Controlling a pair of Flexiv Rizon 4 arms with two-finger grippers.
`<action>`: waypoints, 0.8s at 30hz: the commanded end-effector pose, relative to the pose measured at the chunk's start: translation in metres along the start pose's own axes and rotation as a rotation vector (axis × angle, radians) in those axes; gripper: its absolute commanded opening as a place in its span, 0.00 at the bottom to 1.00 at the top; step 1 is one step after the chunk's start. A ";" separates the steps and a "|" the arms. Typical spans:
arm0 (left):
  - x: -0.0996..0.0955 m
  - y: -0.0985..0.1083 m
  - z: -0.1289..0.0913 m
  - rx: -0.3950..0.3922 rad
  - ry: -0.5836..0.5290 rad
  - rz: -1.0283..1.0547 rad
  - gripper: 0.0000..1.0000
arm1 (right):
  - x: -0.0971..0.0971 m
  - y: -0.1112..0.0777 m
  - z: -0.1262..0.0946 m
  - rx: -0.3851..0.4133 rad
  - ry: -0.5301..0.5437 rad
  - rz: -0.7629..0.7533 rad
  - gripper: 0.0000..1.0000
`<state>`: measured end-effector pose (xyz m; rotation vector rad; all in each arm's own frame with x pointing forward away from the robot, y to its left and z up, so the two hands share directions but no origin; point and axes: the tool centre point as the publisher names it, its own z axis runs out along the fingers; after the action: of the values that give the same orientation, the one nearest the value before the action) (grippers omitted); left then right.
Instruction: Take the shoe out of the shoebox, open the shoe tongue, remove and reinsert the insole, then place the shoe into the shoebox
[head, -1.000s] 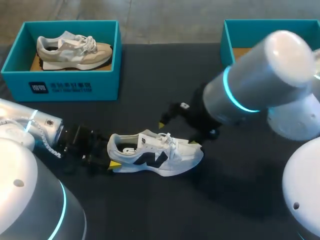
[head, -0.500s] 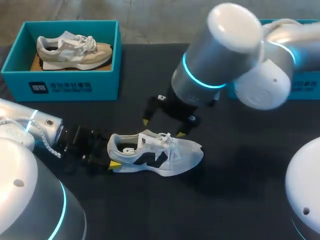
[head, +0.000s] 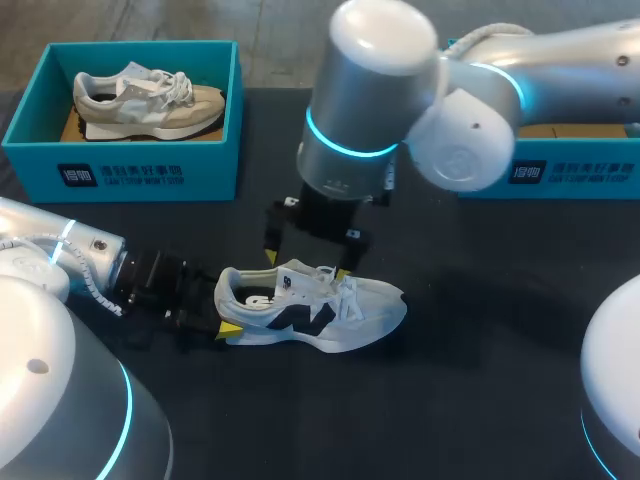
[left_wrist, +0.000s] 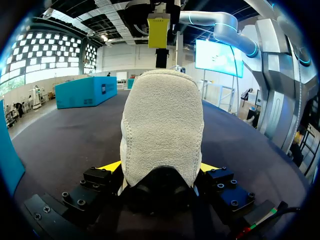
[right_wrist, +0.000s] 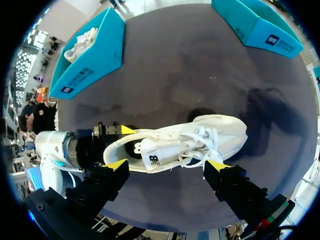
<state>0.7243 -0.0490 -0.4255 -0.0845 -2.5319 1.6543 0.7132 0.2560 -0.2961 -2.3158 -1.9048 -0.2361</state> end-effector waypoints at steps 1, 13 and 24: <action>-0.003 0.005 0.005 -0.002 0.000 -0.001 0.00 | 0.019 -0.008 0.036 -0.248 -0.522 0.074 1.00; -0.003 0.005 0.005 -0.002 0.000 -0.001 0.00 | 0.010 -0.013 0.042 -0.277 -0.636 0.099 1.00; -0.003 0.005 0.005 -0.002 0.000 -0.001 0.00 | 0.005 -0.016 0.040 -0.339 -0.727 0.121 1.00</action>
<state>0.7242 -0.0491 -0.4254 -0.0845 -2.5318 1.6544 0.7069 0.2638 -0.3343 -2.3599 -1.9884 0.3424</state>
